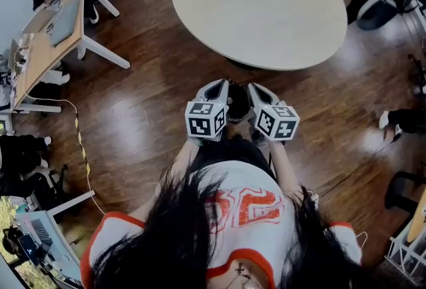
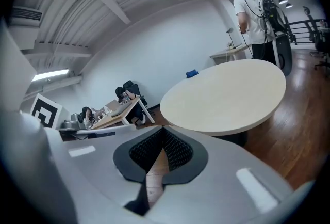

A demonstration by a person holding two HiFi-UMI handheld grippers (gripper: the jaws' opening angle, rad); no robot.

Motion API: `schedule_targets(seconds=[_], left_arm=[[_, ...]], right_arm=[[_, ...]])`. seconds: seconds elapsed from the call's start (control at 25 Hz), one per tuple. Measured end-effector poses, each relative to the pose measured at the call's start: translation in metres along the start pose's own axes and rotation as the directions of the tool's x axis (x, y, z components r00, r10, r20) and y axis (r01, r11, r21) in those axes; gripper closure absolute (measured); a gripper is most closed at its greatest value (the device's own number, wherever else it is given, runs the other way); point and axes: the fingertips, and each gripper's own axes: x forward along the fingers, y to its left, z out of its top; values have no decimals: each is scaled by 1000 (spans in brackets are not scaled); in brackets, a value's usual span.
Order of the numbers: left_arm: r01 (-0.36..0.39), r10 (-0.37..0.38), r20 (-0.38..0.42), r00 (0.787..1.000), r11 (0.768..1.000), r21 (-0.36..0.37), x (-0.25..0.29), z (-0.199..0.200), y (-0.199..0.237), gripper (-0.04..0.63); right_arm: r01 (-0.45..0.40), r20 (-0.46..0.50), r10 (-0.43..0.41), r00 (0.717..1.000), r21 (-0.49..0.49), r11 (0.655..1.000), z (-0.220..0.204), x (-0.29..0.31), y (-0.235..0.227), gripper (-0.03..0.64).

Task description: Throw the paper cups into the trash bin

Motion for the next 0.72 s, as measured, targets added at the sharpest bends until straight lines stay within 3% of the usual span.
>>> schedule_targets(seconds=[0.72], left_arm=[[23,-24,44,999,999,25,2,22,-10,595]], right_arm=[[2,39,0,999,-43,999,24,-8,12,615]])
